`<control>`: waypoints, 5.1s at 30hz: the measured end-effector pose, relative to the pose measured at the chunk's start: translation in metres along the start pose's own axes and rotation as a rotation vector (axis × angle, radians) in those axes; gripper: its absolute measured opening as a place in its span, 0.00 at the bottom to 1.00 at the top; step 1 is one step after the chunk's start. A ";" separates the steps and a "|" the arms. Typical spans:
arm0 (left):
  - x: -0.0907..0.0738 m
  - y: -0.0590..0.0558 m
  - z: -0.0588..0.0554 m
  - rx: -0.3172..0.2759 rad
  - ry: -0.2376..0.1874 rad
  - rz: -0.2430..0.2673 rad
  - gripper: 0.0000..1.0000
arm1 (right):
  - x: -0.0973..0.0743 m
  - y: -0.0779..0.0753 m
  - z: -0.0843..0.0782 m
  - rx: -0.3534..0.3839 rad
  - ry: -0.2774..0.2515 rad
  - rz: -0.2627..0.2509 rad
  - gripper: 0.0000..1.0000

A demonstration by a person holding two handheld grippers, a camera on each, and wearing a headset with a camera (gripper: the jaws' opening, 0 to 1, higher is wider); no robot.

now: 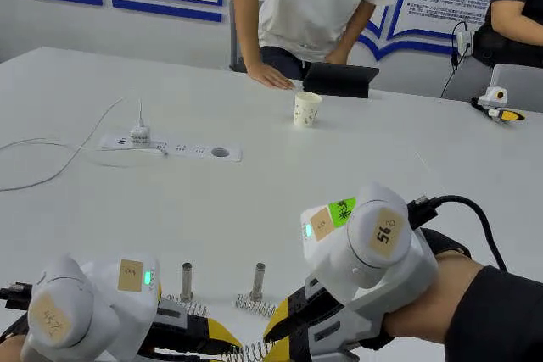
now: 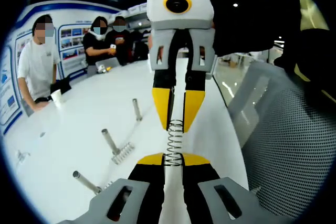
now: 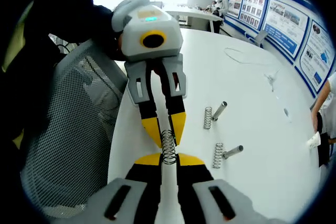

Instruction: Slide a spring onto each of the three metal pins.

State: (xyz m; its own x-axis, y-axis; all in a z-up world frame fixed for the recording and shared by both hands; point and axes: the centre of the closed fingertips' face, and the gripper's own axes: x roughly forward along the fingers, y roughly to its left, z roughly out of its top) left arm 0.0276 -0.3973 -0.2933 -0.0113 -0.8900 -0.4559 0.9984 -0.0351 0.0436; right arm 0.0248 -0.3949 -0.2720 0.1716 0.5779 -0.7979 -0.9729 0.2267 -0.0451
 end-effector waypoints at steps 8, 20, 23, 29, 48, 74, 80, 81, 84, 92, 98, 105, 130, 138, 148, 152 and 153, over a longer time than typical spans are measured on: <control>0.001 -0.001 0.002 0.003 -0.009 -0.002 0.11 | -0.003 0.002 0.025 -0.029 -0.042 -0.010 0.11; 0.001 -0.002 0.003 0.007 -0.013 -0.002 0.11 | -0.001 0.002 0.026 -0.032 -0.010 -0.007 0.12; 0.001 -0.002 0.004 0.006 -0.018 -0.002 0.11 | 0.002 0.002 0.022 -0.028 0.005 -0.004 0.13; 0.001 -0.004 0.008 0.013 -0.027 -0.006 0.11 | 0.005 0.003 0.020 -0.020 0.011 0.005 0.13; -0.001 -0.003 0.005 -0.027 -0.027 -0.009 0.27 | -0.001 -0.003 0.017 -0.005 0.016 -0.006 0.12; -0.053 0.027 -0.019 -0.159 -0.045 0.169 0.48 | -0.043 -0.034 -0.019 0.086 0.050 -0.103 0.12; -0.061 0.030 -0.025 -0.188 -0.051 0.208 0.50 | -0.057 -0.045 -0.029 0.110 0.065 -0.128 0.12; -0.062 0.030 -0.026 -0.192 -0.053 0.215 0.50 | -0.058 -0.047 -0.031 0.112 0.067 -0.132 0.12; -0.065 0.033 -0.026 -0.210 -0.062 0.236 0.52 | -0.065 -0.053 -0.037 0.126 0.072 -0.148 0.12; -0.068 0.034 -0.030 -0.231 -0.072 0.268 0.55 | -0.083 -0.070 -0.046 0.159 0.078 -0.192 0.12; -0.070 0.035 -0.030 -0.244 -0.081 0.284 0.56 | -0.092 -0.083 -0.059 0.175 0.112 -0.223 0.12; -0.069 0.035 -0.029 -0.250 -0.087 0.291 0.57 | -0.087 -0.097 -0.073 0.188 0.164 -0.235 0.12; -0.072 0.035 -0.030 -0.261 -0.095 0.310 0.58 | -0.065 -0.116 -0.095 0.200 0.287 -0.188 0.12; -0.072 0.034 -0.031 -0.266 -0.095 0.312 0.58 | -0.056 -0.117 -0.099 0.204 0.309 -0.166 0.12; -0.072 0.034 -0.032 -0.268 -0.092 0.312 0.57 | -0.039 -0.116 -0.109 0.225 0.338 -0.143 0.12; -0.071 0.034 -0.032 -0.267 -0.092 0.312 0.57 | -0.034 -0.116 -0.113 0.237 0.339 -0.140 0.12; -0.071 0.034 -0.032 -0.268 -0.092 0.311 0.57 | -0.032 -0.116 -0.115 0.242 0.339 -0.140 0.12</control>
State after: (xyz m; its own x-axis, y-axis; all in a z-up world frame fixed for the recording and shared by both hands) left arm 0.0639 -0.3206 -0.2876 0.3006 -0.8766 -0.3757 0.9338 0.3507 -0.0713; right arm 0.1143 -0.5297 -0.3104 0.1994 0.2476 -0.9481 -0.8725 0.4853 -0.0567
